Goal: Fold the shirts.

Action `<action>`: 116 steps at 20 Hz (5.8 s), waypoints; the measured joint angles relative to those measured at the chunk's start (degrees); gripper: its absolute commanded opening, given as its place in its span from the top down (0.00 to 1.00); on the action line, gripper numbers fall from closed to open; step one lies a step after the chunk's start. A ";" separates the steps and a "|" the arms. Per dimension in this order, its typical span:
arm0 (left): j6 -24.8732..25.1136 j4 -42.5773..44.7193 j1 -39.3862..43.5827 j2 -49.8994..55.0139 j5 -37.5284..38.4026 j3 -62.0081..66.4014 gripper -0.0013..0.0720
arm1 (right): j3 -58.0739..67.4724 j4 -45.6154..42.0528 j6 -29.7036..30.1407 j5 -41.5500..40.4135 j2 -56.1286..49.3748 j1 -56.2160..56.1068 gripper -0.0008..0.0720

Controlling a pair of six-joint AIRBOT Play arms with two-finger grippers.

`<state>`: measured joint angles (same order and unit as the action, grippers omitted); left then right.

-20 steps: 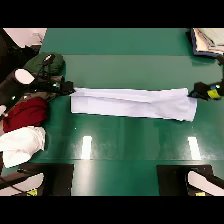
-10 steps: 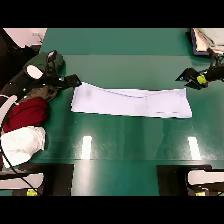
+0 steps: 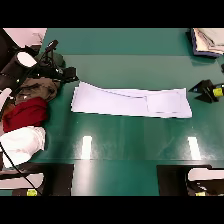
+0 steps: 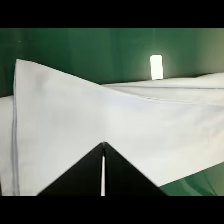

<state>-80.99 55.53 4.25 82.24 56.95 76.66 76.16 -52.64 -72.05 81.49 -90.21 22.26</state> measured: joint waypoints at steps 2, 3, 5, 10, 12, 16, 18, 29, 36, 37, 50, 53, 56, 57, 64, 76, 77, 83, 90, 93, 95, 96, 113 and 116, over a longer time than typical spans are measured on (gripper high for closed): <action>0.00 -0.33 0.92 0.00 1.03 0.20 0.95 | -2.25 0.17 2.60 0.63 -1.55 1.53 0.02; 0.00 -0.46 1.55 0.00 1.29 0.24 0.95 | -3.04 0.35 4.04 0.98 -2.58 1.92 0.02; 0.00 -0.50 2.97 0.02 1.70 0.33 0.95 | -3.96 0.55 6.95 1.46 -4.37 1.92 0.02; -0.02 -0.57 6.36 0.02 1.70 0.35 0.95 | -4.70 1.57 11.04 -0.48 -6.58 -0.46 0.03; -0.04 -0.57 7.91 0.24 1.09 0.35 0.95 | -4.76 1.53 11.76 -1.66 -7.23 -2.19 0.27; -0.90 -0.59 11.63 1.38 0.44 0.39 0.95 | -4.81 0.46 12.28 -3.39 -8.39 -5.40 0.97; -1.53 -0.74 13.94 2.64 -0.22 0.57 0.96 | -4.02 -0.13 12.46 -3.08 -8.28 -6.19 0.97; -2.14 -5.49 25.66 26.86 -3.15 22.23 0.96 | 12.57 0.61 1.73 7.28 3.34 -16.31 0.97; -4.09 -6.75 28.39 37.86 0.00 31.71 0.95 | 25.07 0.61 -4.74 8.59 5.07 -28.37 0.97; -4.22 -6.99 28.52 38.29 0.22 32.17 0.95 | 26.08 0.57 -5.27 8.31 5.09 -29.64 0.97; -3.82 1.05 17.35 27.76 10.95 37.22 0.95 | 29.03 0.52 -6.43 3.08 3.93 -40.57 0.97; -3.15 4.66 10.71 21.18 14.93 37.33 0.95 | 29.05 0.61 -5.68 -0.44 1.11 -46.25 0.97; -2.82 6.36 4.33 15.13 18.32 37.35 0.95 | 29.09 0.70 -4.24 -6.64 -3.93 -54.45 0.96; -2.73 6.54 2.51 13.22 19.45 37.35 0.95 | 29.49 0.59 -3.39 -9.68 -6.12 -57.53 0.89; -2.38 7.39 -4.94 6.08 23.82 37.35 0.95 | 39.60 -1.62 1.81 -21.99 -17.42 -70.95 0.04; -1.36 6.62 -6.25 5.07 26.40 34.73 0.95 | 5.55 -7.10 -7.93 -12.41 -2.08 -44.30 0.03; -1.31 6.21 -6.25 5.07 26.36 34.25 0.95 | 3.50 -3.96 -7.56 -12.37 -2.43 -42.21 0.03; -1.16 4.63 -5.97 5.14 26.12 33.09 0.95 | -1.99 14.27 -2.32 -14.05 -9.75 -38.18 0.10; -1.07 4.09 -5.92 5.14 26.01 32.94 0.95 | -2.08 25.49 2.05 -19.58 -14.99 -44.33 0.45; -1.07 4.04 -5.95 5.14 26.03 32.94 0.95 | 0.24 25.00 3.74 -22.47 -15.63 -46.66 0.97; -1.07 4.02 -5.95 5.14 26.03 32.94 0.95 | 2.49 26.08 4.63 -23.50 -15.39 -47.25 0.97; -1.07 4.00 -5.92 5.14 26.08 32.94 0.95 | 3.23 25.75 4.76 -23.52 -14.91 -47.28 0.97; -1.11 3.72 -5.90 5.14 27.43 32.94 0.95 | -30.56 9.31 -3.96 -36.13 28.85 12.02 0.97; -1.20 2.97 -5.90 5.14 27.23 32.94 0.95 | -35.26 8.98 -3.98 -37.88 32.11 23.28 0.97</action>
<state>-82.19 58.50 -1.65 87.37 84.18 109.60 40.91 -43.66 -76.03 43.62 -58.11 45.54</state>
